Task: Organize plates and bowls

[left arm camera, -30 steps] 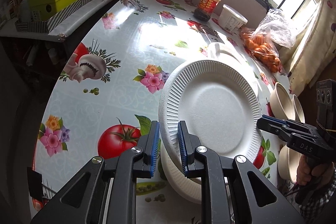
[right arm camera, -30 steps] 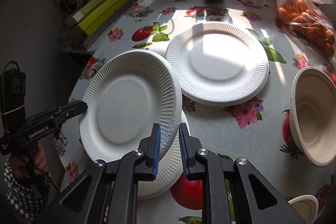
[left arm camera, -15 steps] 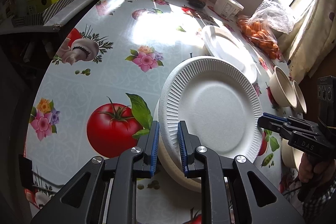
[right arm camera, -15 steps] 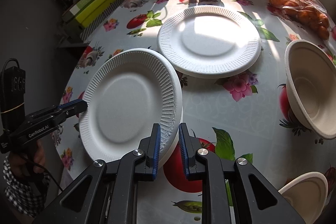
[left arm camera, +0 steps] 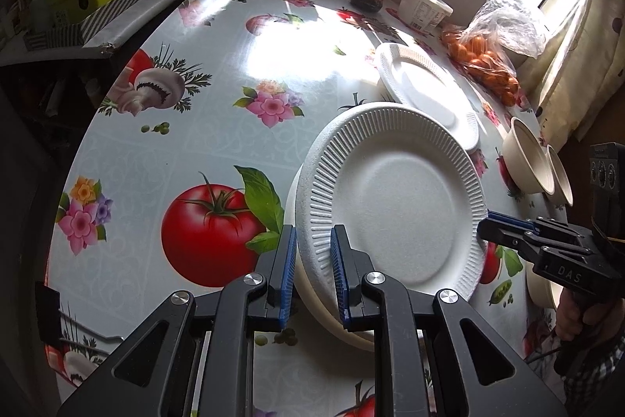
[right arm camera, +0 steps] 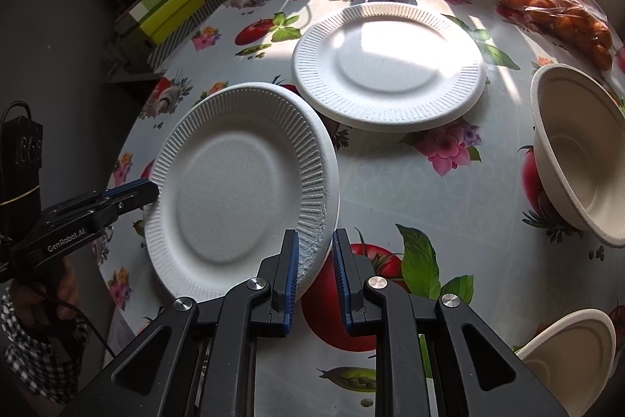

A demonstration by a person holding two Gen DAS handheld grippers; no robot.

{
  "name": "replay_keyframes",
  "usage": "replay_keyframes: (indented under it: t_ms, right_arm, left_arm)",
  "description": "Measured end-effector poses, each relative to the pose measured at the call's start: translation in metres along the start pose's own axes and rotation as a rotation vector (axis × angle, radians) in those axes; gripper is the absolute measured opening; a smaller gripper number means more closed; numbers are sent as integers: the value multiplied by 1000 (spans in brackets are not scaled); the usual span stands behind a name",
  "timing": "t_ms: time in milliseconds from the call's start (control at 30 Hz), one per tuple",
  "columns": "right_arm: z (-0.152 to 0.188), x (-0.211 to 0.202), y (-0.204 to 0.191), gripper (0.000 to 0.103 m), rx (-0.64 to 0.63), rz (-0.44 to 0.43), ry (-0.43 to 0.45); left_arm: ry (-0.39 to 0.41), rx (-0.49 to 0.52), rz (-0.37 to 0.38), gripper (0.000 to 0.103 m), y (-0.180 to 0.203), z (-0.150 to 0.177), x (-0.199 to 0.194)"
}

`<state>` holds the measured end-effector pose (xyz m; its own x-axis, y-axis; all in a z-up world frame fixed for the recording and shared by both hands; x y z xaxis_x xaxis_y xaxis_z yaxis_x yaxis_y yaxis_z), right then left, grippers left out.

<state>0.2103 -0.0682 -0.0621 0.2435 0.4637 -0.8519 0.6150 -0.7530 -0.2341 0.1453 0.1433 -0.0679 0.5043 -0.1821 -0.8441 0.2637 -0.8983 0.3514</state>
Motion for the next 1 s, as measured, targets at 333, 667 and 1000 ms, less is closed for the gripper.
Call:
replay_keyframes:
  t_ms: [333, 667, 1000]
  right_arm:
    - [2, 2, 0, 18, 4, -3, -4]
    - [1, 2, -2, 18, -3, 2, -3]
    - [-1, -1, -2, 23, -2, 12, 8]
  left_arm:
    - [-1, -5, -7, 19, 0, 1, 4]
    - [-10, -17, -3, 19, -4, 2, 5]
    - [-3, -17, 12, 19, -4, 0, 3]
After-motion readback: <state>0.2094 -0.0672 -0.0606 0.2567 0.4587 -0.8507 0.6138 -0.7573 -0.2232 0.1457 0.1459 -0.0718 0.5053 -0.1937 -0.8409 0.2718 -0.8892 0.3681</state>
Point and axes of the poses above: each gripper's, at about its wrist camera, not at the fingertips, and x roughly the way its jaws point, y to its right, z to its underside, the point moved 5 cm from there along x, roughly the way its jaws point, and after that the axes turned 10 degrees about -x, right-handed, at the moved point
